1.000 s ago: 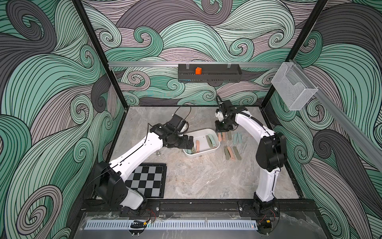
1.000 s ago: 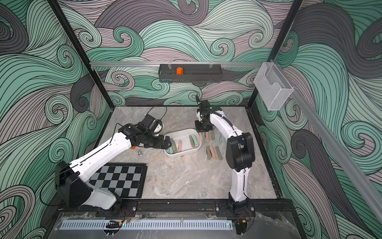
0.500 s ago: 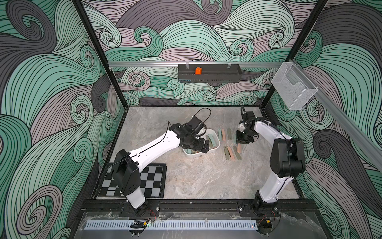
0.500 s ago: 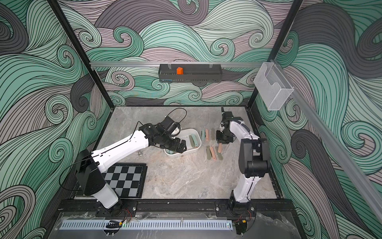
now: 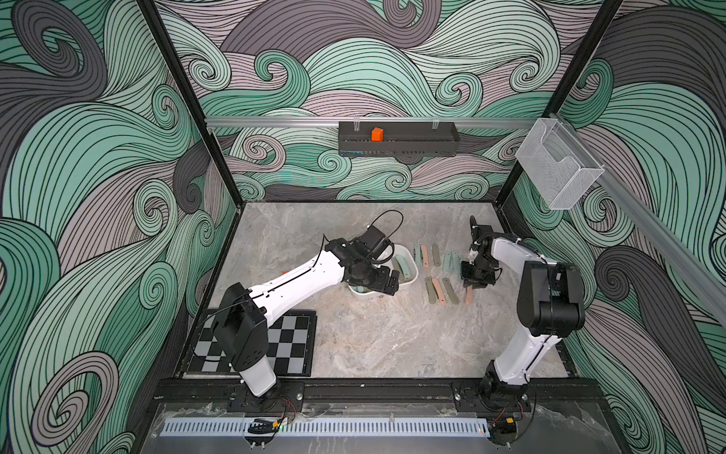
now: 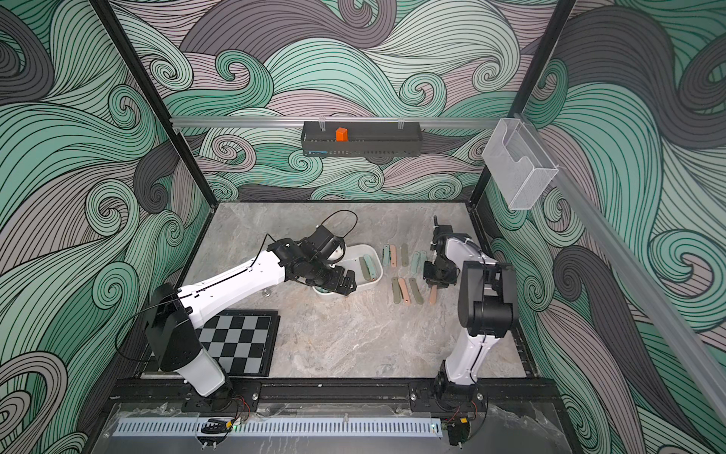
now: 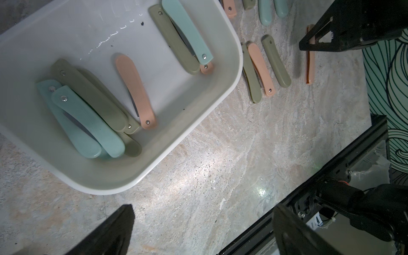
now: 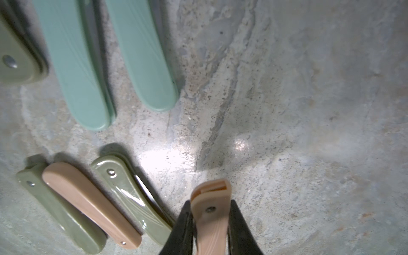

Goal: Take the fruit knife out of the storage box
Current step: Place the fruit knife at the center of the board, then pick up the fruit knife from the storage box.

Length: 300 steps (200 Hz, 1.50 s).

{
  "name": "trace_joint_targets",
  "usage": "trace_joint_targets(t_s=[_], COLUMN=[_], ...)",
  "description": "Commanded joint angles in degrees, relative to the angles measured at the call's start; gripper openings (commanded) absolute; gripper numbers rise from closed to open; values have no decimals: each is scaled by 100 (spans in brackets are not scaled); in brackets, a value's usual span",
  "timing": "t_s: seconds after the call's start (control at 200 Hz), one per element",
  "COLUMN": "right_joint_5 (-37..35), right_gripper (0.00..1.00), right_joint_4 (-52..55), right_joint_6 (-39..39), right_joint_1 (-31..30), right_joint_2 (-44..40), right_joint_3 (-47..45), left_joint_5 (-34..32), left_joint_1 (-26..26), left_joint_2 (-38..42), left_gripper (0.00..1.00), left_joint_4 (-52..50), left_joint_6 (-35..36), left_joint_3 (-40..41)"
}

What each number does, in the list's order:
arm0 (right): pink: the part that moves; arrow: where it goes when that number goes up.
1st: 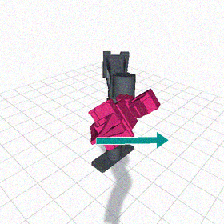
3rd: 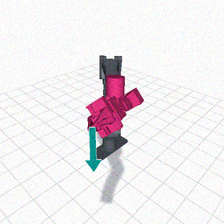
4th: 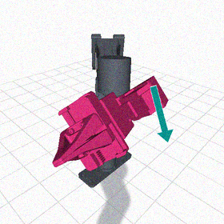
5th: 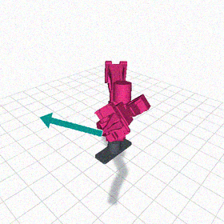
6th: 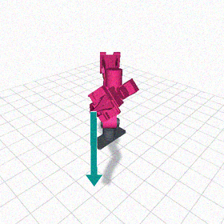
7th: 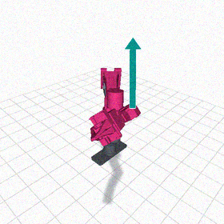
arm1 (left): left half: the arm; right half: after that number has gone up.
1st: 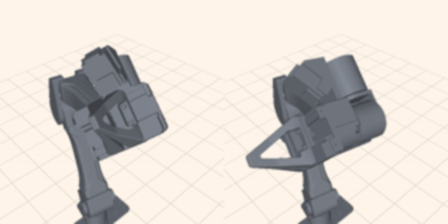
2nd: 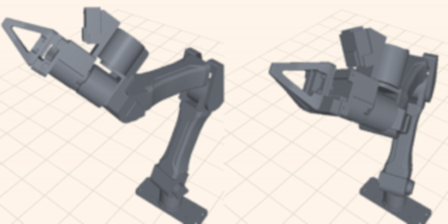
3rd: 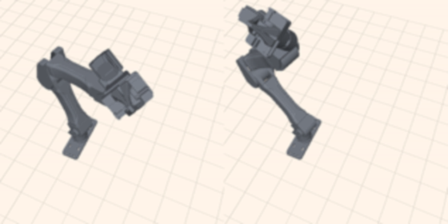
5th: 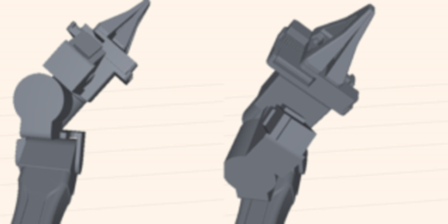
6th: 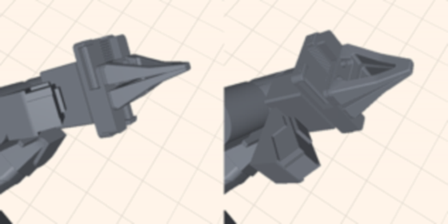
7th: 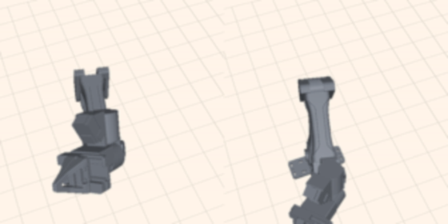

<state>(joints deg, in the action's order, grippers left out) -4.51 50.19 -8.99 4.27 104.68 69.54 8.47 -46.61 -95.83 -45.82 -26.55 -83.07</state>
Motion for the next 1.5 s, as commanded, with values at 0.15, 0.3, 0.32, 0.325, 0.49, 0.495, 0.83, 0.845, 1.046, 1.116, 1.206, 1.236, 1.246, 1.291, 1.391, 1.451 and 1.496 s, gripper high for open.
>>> trace_joint_targets(t_s=[0.15,0.3,0.32,0.325,0.49,0.495,0.83,0.845,1.046,1.116,1.206,1.236,1.246,1.291,1.391,1.451,1.496], right_joint_5=[30,121,126,126,76,79,151,171,406,438,469,472,476,481,489,414,307], right_gripper=[34,36,36,36,39,39,95,96,98,98,98,98,98,98,95,92,90], right_joint_4=[5,12,16,25,168,180,666,670,893,994,1062,1070,1067,1073,1067,1071,1072], right_joint_6=[-1,-14,-13,-14,16,23,8,6,-100,-143,-246,-295,-307,-405,-531,-578,-617], right_joint_1=[19,8,-1,-7,-372,-372,-1584,-1640,-2214,-2433,-2735,-2841,-2877,-3055,-3396,-3587,-3712], right_joint_2=[153,93,83,81,-118,-122,57,79,505,708,950,1016,1042,1159,1430,1595,1710], right_joint_3=[138,187,198,204,473,486,1833,1890,2886,3244,3591,3666,3690,3787,3922,3954,3956], left_joint_5=[50,8,-19,-20,-482,-484,-268,-265,-302,-300,-336,-358,-364,-402,-450,-468,-480], left_joint_1=[-17,-15,-14,-10,83,91,1078,1119,1369,1400,1442,1457,1461,1491,1554,1576,1583], left_joint_2=[96,117,120,123,185,186,778,807,1136,1300,1529,1624,1645,1747,1954,2079,2167], left_gripper=[99,99,99,99,99,99,99,99,99,99,99,99,99,99,99,99,99], left_joint_4=[-91,-116,-126,-132,-443,-444,-546,-569,-693,-639,-624,-629,-630,-629,-621,-616,-621], left_joint_6=[75,79,79,84,87,92,268,289,311,241,202,202,202,202,145,86,35], left_joint_3=[13,22,21,20,-79,-83,416,425,698,883,1066,1125,1143,1227,1430,1554,1653])
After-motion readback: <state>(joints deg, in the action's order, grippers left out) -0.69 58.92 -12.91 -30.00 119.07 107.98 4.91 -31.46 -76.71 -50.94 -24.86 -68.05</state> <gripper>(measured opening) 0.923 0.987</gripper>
